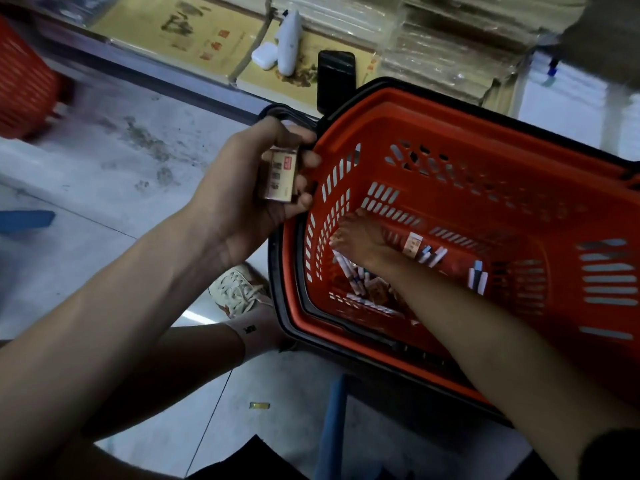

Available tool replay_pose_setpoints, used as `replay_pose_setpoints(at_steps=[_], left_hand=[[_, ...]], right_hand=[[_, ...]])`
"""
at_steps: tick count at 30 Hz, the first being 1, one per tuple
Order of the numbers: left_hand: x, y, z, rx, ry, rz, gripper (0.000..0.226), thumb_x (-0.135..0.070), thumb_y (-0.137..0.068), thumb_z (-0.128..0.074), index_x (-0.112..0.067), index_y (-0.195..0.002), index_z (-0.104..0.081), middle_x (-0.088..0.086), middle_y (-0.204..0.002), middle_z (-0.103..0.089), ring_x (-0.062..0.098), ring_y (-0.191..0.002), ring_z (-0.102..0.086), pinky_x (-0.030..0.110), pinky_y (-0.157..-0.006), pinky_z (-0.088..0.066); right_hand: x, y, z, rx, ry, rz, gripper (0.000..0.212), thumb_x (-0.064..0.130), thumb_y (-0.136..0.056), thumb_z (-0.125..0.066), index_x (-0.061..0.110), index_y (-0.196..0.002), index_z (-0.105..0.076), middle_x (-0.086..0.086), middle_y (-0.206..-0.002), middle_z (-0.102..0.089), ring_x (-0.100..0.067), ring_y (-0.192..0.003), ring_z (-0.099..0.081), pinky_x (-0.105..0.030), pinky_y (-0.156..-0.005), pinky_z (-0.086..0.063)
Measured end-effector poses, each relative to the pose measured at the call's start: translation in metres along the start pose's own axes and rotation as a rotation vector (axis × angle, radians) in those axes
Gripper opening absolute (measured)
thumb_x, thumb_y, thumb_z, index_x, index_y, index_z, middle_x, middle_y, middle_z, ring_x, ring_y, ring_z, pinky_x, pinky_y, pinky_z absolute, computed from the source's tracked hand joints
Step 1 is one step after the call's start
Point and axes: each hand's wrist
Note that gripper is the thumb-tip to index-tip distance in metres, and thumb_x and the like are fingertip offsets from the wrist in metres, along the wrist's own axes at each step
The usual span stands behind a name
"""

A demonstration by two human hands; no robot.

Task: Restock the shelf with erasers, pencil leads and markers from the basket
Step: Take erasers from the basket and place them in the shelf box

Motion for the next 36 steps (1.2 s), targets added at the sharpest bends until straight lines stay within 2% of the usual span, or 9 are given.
replay_pose_setpoints(at_steps=[6,7,9,13,18,22,27,32,36], left_hand=[[0.01,-0.009,-0.002,0.038,0.001,0.026,0.016,-0.015,-0.096,-0.049,-0.012,-0.105,-0.062,0.002,-0.078,-0.058,0.011,-0.056,-0.045,0.024,-0.053,-0.046],[0.011,-0.009,-0.002,0.04,-0.002,0.03,0.016,-0.015,-0.097,-0.049,-0.012,-0.105,-0.062,0.002,-0.077,-0.058,0.011,-0.056,-0.046,0.024,-0.053,-0.046],[0.013,-0.009,-0.003,0.042,-0.011,0.03,0.016,-0.016,-0.097,-0.049,-0.012,-0.106,-0.062,0.002,-0.077,-0.058,0.011,-0.056,-0.047,0.024,-0.053,-0.047],[0.015,-0.009,-0.003,0.047,-0.02,0.025,0.017,-0.016,-0.097,-0.049,-0.012,-0.107,-0.062,0.002,-0.077,-0.059,0.011,-0.057,-0.046,0.024,-0.054,-0.047],[0.015,-0.009,-0.003,0.04,-0.025,0.02,0.018,-0.016,-0.097,-0.049,-0.012,-0.108,-0.062,0.003,-0.078,-0.058,0.011,-0.057,-0.046,0.024,-0.054,-0.047],[0.015,-0.008,-0.004,0.03,-0.035,0.015,0.018,-0.015,-0.097,-0.049,-0.011,-0.108,-0.062,0.002,-0.078,-0.058,0.011,-0.057,-0.049,0.024,-0.055,-0.048],[0.014,-0.004,-0.007,0.041,-0.035,0.017,0.017,-0.014,-0.098,-0.05,-0.01,-0.109,-0.062,0.005,-0.084,-0.063,0.015,-0.065,-0.058,0.025,-0.061,-0.052],[0.011,0.004,-0.014,0.088,0.018,0.068,0.022,-0.026,-0.1,-0.052,-0.013,-0.117,-0.059,0.006,-0.092,-0.065,0.017,-0.075,-0.062,0.028,-0.07,-0.047],[0.013,0.005,-0.025,0.127,0.092,0.145,0.038,-0.043,-0.099,-0.052,-0.012,-0.119,-0.06,0.01,-0.094,-0.064,0.022,-0.08,-0.063,0.033,-0.075,-0.051]], right_hand=[[-0.014,0.012,0.0,-0.162,-0.252,0.009,0.015,0.033,-0.089,-0.067,0.021,-0.081,-0.072,0.0,-0.098,-0.071,-0.022,-0.098,-0.064,-0.038,-0.096,-0.043],[-0.019,0.014,-0.002,-0.183,-0.315,-0.041,0.02,0.033,-0.085,-0.071,0.015,-0.095,-0.073,-0.004,-0.109,-0.068,-0.023,-0.106,-0.062,-0.037,-0.098,-0.044],[-0.031,0.022,-0.003,-0.178,-0.393,-0.098,0.053,0.029,-0.08,-0.078,0.01,-0.128,-0.064,-0.01,-0.127,-0.058,-0.026,-0.119,-0.055,-0.036,-0.1,-0.048],[-0.046,0.035,-0.012,-0.082,-0.183,0.076,0.054,0.023,-0.077,-0.081,0.011,-0.127,-0.062,-0.009,-0.128,-0.054,-0.027,-0.12,-0.053,-0.035,-0.094,-0.051],[-0.033,0.039,-0.007,0.054,0.001,0.176,0.05,0.025,-0.087,-0.069,0.01,-0.135,-0.06,-0.012,-0.138,-0.051,-0.031,-0.132,-0.047,-0.042,-0.111,-0.042],[-0.011,0.038,0.002,0.106,0.089,0.123,0.05,0.006,-0.087,-0.065,0.007,-0.136,-0.052,-0.011,-0.137,-0.046,-0.028,-0.129,-0.044,-0.039,-0.099,-0.047],[-0.002,0.035,0.005,0.124,0.12,0.076,0.054,0.009,-0.086,-0.067,0.008,-0.138,-0.052,-0.012,-0.142,-0.044,-0.029,-0.132,-0.043,-0.04,-0.098,-0.05],[-0.012,0.056,0.036,-0.086,-0.04,0.108,0.041,0.028,-0.09,-0.065,0.01,-0.126,-0.062,-0.011,-0.133,-0.057,-0.029,-0.122,-0.053,-0.041,-0.101,-0.05],[-0.03,0.116,0.116,-0.337,-0.339,0.043,0.044,0.042,-0.076,-0.077,0.013,-0.109,-0.07,-0.002,-0.105,-0.053,-0.025,-0.103,-0.054,-0.035,-0.083,-0.044]])
Point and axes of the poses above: each hand's wrist, its own y-axis away from the middle knuckle, its own z-axis out of the back of the hand, x = y × z
